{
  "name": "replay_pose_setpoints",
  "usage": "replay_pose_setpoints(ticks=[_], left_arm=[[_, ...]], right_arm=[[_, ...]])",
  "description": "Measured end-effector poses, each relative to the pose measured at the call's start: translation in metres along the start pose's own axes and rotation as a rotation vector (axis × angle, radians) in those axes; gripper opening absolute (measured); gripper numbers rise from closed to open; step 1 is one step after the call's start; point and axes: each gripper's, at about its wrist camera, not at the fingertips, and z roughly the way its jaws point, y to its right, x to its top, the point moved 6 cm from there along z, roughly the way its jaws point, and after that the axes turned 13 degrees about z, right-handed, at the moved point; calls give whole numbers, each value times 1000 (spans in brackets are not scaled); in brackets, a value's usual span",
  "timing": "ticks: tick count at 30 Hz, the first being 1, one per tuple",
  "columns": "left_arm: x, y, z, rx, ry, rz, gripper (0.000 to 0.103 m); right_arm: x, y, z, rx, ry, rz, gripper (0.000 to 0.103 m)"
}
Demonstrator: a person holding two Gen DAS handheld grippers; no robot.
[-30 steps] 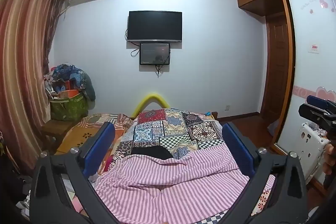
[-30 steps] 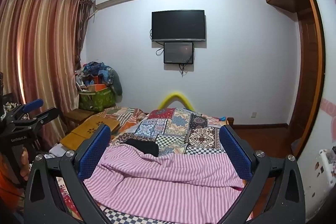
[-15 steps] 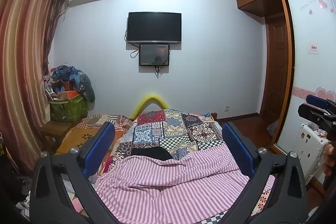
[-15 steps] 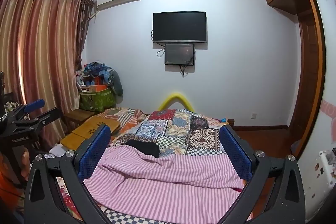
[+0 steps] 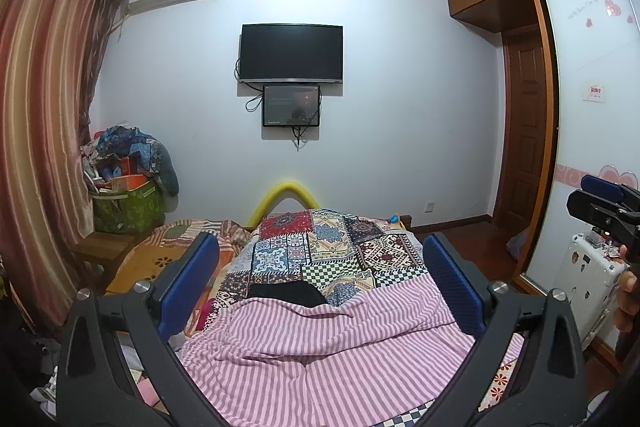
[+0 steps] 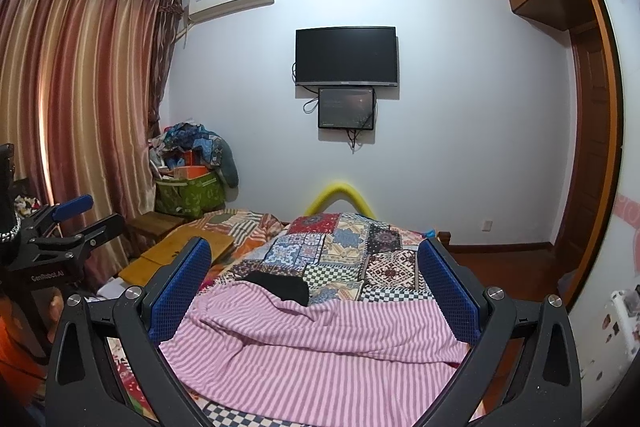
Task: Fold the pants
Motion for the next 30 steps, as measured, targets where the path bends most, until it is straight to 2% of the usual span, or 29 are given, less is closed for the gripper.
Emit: replay_pose_setpoints(ticks=[30], left_arm=[[0,1,-1,-4,10,0,103]], right_arm=[[2,0,0,18,9,5,103]])
